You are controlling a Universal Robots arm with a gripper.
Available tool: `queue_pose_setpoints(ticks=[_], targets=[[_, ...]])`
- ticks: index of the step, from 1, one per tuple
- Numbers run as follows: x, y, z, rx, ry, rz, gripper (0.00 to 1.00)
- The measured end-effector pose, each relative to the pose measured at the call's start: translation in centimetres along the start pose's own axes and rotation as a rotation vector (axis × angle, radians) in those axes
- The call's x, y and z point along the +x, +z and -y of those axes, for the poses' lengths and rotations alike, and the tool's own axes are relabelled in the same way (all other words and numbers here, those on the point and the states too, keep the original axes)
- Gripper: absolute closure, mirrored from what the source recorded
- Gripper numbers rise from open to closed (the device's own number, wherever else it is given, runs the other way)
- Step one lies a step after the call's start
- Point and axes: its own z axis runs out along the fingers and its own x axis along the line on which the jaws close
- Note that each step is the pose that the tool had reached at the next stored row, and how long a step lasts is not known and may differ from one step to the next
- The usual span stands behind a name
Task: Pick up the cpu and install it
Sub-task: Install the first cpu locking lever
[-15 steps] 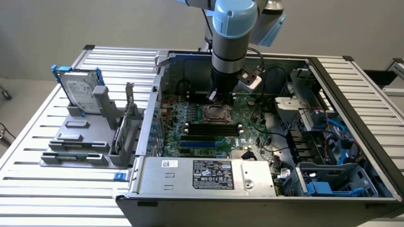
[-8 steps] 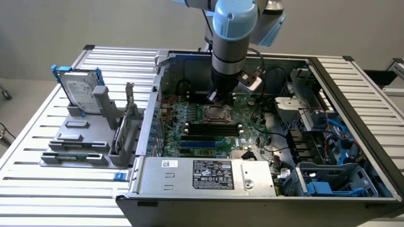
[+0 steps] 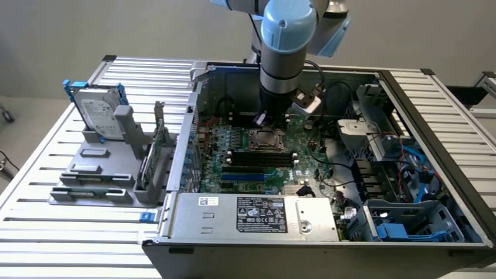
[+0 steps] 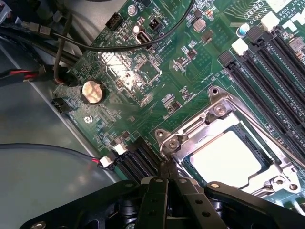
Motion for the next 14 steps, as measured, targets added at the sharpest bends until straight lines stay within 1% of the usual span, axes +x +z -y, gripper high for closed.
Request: queue_pose_setpoints(ticks=[3,7,9,14], targets=[[-0.1,-0.27,-0.08,0.0054,0.011,0.0015,0.89],[-0.3,-0.96,-0.38,0.0141,0.028,0.0083,0.89],[-0.4,-1.36,-0.50,0.0167,0.037,0.0112,0.89],[-0.7,-2.92,-0.87,0.0195,0.056,0.0138,0.89]])
